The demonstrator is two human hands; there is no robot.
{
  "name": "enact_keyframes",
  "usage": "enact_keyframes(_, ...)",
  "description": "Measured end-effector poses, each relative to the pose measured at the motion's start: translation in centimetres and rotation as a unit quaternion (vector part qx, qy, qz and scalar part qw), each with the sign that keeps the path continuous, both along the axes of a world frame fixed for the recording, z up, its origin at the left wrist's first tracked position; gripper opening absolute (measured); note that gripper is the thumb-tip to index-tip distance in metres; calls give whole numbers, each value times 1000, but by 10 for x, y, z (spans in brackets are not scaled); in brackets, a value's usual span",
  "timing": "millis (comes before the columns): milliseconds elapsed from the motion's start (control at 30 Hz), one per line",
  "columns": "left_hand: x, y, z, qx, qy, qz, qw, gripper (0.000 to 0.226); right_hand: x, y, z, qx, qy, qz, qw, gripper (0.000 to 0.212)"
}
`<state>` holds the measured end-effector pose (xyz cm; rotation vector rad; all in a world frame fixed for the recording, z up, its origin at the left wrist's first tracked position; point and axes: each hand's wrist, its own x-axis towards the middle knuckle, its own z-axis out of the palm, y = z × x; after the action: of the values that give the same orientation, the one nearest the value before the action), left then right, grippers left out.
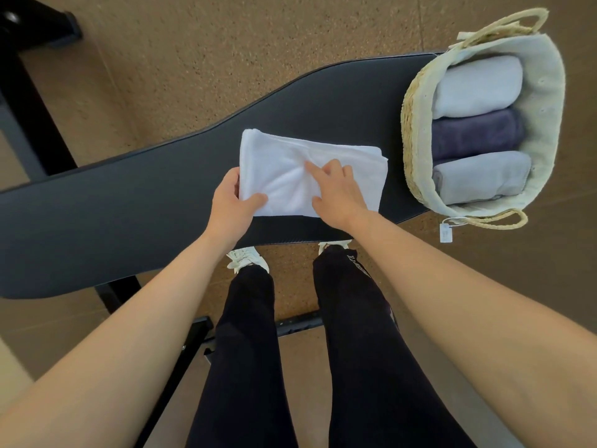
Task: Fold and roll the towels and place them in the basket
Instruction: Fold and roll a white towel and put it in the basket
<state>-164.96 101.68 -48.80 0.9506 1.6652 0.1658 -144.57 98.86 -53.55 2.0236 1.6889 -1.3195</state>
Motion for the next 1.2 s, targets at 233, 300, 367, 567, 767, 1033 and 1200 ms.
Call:
enact_keyframes(233, 26, 1, 15, 55, -61, -60, 995, 57, 15, 9, 3, -62, 144, -148, 976, 69)
enact_keyframes(300, 37, -3, 16, 58, -74, -81, 992, 62, 21, 6, 14, -77, 229, -298, 924, 51)
enact_keyframes(367, 51, -9, 16, 55, -78, -106, 990, 65, 27, 5, 30, -98, 300, -430, 846, 43)
enact_keyframes(567, 98, -24, 13, 25, -96, -186, 977, 69, 53, -5, 41, -3, 284, -459, 842, 35)
enact_keyframes(767, 112, -27, -10, 98, 40, -270, 957, 52, 78, -15, 17, 67, 120, -402, 905, 45)
enact_keyframes(1033, 122, -35, -49, 81, 172, -282, 940, 70, 83, -20, -10, 70, -26, -271, 960, 55)
enact_keyframes(1200, 133, -40, -51, 40, 116, -142, 982, 95, 90, -24, -9, 59, -65, -226, 970, 70)
